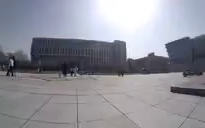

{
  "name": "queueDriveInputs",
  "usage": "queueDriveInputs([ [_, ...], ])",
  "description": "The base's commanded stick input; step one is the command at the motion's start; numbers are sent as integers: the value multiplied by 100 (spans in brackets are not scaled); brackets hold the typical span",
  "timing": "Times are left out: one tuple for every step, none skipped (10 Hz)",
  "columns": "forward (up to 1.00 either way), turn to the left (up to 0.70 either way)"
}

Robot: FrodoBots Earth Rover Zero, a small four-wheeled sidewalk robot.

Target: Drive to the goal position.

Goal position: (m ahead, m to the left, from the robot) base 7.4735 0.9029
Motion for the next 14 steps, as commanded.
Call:
queueDriveInputs([
  [70,-2],
  [70,-2],
  [70,-2],
  [70,-2],
  [70,-2],
  [70,-2],
  [70,-2],
  [70,-2],
  [70,-2],
  [70,-2],
  [70,-2],
  [70,-2],
  [70,-2],
  [70,-2],
])
